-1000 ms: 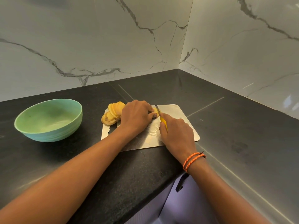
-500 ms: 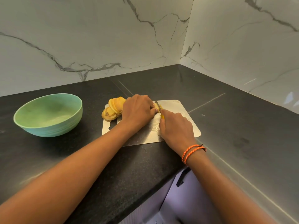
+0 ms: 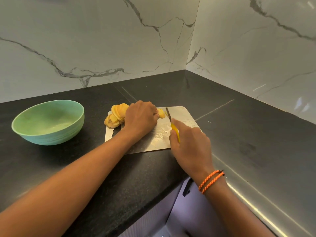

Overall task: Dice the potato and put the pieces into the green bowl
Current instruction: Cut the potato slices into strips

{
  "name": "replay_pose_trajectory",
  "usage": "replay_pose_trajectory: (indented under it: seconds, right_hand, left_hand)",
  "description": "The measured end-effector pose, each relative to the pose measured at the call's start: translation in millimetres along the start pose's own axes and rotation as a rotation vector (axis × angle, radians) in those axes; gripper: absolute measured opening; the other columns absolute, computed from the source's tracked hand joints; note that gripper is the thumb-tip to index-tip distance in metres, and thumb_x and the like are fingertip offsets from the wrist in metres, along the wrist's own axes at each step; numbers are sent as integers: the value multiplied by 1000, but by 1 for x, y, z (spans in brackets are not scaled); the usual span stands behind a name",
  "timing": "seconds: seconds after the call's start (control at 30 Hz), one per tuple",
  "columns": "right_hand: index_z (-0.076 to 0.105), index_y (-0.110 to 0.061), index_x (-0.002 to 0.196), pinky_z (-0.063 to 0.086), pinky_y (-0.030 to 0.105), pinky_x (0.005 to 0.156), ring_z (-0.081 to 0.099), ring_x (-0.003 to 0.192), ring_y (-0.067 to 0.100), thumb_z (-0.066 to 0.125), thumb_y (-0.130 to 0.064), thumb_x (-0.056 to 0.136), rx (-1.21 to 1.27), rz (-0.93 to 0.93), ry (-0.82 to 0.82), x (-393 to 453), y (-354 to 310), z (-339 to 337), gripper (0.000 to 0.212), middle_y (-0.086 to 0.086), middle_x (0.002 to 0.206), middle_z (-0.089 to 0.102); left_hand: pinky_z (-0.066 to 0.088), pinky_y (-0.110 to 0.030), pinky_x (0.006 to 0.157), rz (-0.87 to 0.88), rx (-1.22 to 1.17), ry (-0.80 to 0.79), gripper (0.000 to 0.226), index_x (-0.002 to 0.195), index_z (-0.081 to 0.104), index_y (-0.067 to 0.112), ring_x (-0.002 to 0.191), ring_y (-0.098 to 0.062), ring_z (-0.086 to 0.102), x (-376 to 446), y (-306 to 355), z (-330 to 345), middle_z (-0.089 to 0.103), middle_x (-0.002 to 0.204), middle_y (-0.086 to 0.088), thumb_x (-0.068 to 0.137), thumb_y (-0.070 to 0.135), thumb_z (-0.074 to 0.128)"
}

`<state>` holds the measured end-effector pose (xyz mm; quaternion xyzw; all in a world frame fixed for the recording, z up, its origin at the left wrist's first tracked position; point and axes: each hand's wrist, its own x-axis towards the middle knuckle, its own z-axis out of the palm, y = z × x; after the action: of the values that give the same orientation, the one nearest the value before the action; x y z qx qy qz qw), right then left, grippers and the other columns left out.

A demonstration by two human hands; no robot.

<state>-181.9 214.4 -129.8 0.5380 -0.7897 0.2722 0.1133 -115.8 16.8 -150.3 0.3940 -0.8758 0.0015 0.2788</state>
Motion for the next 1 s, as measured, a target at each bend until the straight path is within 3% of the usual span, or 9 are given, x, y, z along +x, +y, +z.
replay_pose_trajectory:
  seconds: [0.1,0.17,0.27,0.5,0.67,1.0]
  right_hand:
    - [52,-31,148,34,33,65,63,83,28,48,-33,104,13,0,20,24,2,8,45,7,98,74]
    - [54,-31,146,41,36,68,65,92,32,47,-33,103,24,12,-30,38,5,20,43,9,103,73]
    - [58,-32,136,50,41,70,65,88,35,45,-34,101,26,3,-86,46,7,35,38,10,96,71]
    - [55,-28,140,48,41,70,63,86,36,43,-33,102,-67,-24,-114,46,10,40,39,12,96,68]
    - [56,-23,135,39,38,65,64,88,35,43,-30,103,-114,-18,-144,47,7,39,35,13,97,66]
    - [56,-25,135,38,38,69,64,96,34,43,-30,104,-60,20,-183,32,4,30,35,11,108,68]
  left_hand:
    - [50,-29,72,35,-7,1,27,100,85,26,87,-15,69,0,-2,0,79,98,10,98,47,67]
    - [52,-31,74,44,-1,6,27,106,84,28,89,-14,68,0,-2,1,79,101,11,98,47,67]
    - [55,-35,75,28,28,5,28,103,84,29,87,-15,67,0,-3,2,79,99,10,98,48,64]
    - [56,-37,75,10,42,20,27,96,84,28,80,-17,68,4,-2,6,79,91,8,97,45,62]
    - [56,-40,77,4,44,13,27,91,83,27,82,-20,69,5,-3,9,79,91,7,93,45,63]
    - [58,-39,70,-22,44,2,29,88,83,28,72,-18,66,3,0,6,78,85,7,91,43,59]
